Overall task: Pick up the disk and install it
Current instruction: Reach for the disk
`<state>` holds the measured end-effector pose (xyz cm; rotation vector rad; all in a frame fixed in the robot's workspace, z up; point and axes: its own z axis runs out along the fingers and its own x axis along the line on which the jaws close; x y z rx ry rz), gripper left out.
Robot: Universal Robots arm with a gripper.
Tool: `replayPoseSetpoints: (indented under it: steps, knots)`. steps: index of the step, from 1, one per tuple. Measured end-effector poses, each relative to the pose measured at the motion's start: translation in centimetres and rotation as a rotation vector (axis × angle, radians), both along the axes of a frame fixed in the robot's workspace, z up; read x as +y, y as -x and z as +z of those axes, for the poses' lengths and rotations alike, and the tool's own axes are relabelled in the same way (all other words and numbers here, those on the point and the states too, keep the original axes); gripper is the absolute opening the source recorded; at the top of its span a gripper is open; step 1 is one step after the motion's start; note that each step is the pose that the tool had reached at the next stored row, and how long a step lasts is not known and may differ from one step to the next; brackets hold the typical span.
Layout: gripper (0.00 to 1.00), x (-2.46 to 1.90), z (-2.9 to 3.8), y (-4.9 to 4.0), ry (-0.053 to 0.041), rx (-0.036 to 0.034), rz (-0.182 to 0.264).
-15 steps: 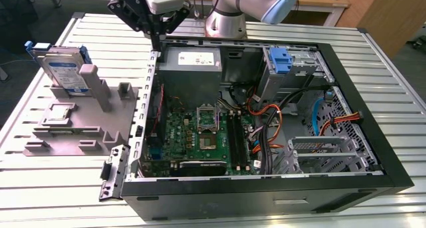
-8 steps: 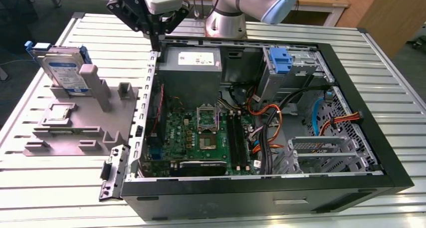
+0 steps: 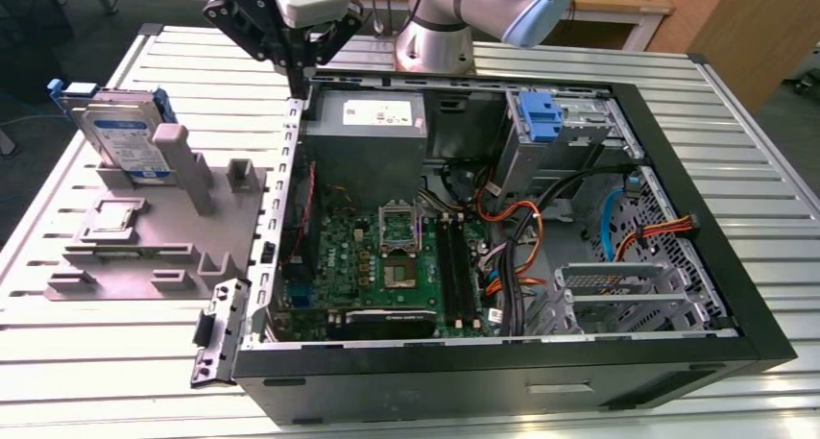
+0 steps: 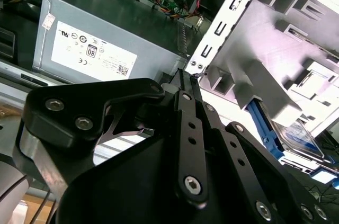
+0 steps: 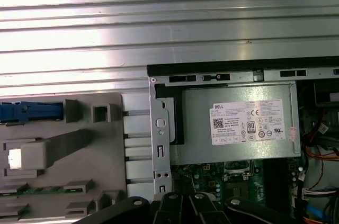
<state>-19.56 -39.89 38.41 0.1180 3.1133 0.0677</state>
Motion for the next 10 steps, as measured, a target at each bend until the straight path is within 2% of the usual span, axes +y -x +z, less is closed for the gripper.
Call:
replayPoseSetpoints:
  steps: [10]
  knots:
    - [0.10, 0.00, -0.03, 0.23, 0.0001, 0.0001, 0.000]
